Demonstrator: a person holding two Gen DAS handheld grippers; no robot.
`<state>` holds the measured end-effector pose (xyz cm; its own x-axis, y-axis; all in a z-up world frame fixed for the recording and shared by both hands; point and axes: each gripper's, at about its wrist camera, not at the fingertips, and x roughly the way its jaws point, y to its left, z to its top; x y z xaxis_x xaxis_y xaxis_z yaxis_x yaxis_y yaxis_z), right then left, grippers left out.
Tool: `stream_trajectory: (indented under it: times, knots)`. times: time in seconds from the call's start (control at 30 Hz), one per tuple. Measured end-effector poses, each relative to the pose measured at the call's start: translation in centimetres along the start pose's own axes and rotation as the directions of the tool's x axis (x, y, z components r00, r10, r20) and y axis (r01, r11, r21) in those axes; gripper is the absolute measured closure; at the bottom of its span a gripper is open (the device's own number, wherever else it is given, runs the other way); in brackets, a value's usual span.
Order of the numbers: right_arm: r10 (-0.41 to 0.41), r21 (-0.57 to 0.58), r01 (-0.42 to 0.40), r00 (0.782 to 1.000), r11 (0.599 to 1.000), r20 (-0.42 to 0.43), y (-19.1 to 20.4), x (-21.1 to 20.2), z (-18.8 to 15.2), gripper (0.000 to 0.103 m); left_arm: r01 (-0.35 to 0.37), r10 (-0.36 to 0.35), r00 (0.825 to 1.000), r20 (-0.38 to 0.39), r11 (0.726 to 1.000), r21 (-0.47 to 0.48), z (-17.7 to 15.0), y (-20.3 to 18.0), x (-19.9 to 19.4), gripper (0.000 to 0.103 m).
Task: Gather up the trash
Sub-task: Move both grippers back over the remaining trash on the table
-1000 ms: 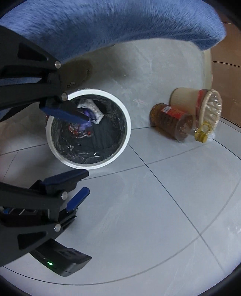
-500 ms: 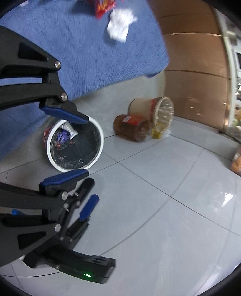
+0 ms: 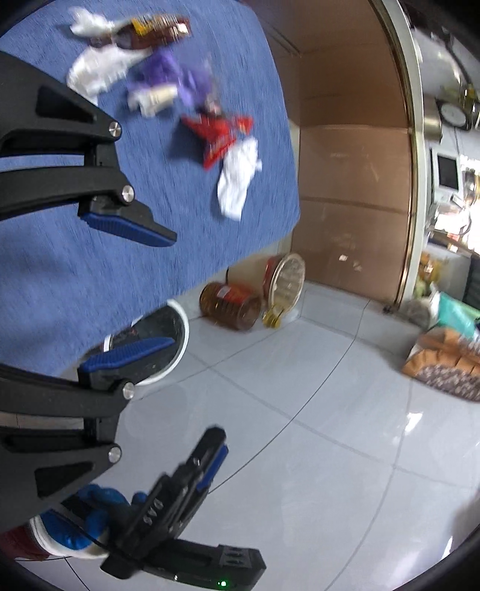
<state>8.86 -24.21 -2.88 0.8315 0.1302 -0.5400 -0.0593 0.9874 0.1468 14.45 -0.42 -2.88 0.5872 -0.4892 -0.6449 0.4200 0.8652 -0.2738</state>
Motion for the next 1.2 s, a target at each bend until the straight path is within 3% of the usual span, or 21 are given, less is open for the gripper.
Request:
stream_trajectory:
  times: [0.3,0.57,0.9,1.2]
  knots:
    - [0.1,-0.047,-0.099,0.995,0.994,0.024,4.2,-1.6,1.2,0.05,-0.114,0.116,0.991,0.064,0.993,-0.039,-2.2,6.6,-6.5,0.054]
    - [0.183,-0.067,-0.183,0.983,0.981,0.001,6.8,-0.7,1.8,0.05,-0.198,0.205,0.977,0.053,0.974,-0.109,-3.5,13.5,-9.3,0.054]
    - [0.226,-0.105,-0.233,0.971,0.967,-0.078,9.4,3.1,1.3,0.05,-0.274,0.274,0.962,-0.021,0.949,-0.157,-4.1,19.0,-7.3,0.054]
    - [0.252,-0.127,-0.271,0.956,0.954,-0.148,11.3,7.6,1.1,0.05,-0.327,0.322,0.945,-0.062,0.935,-0.133,-2.2,20.9,-3.2,0.042]
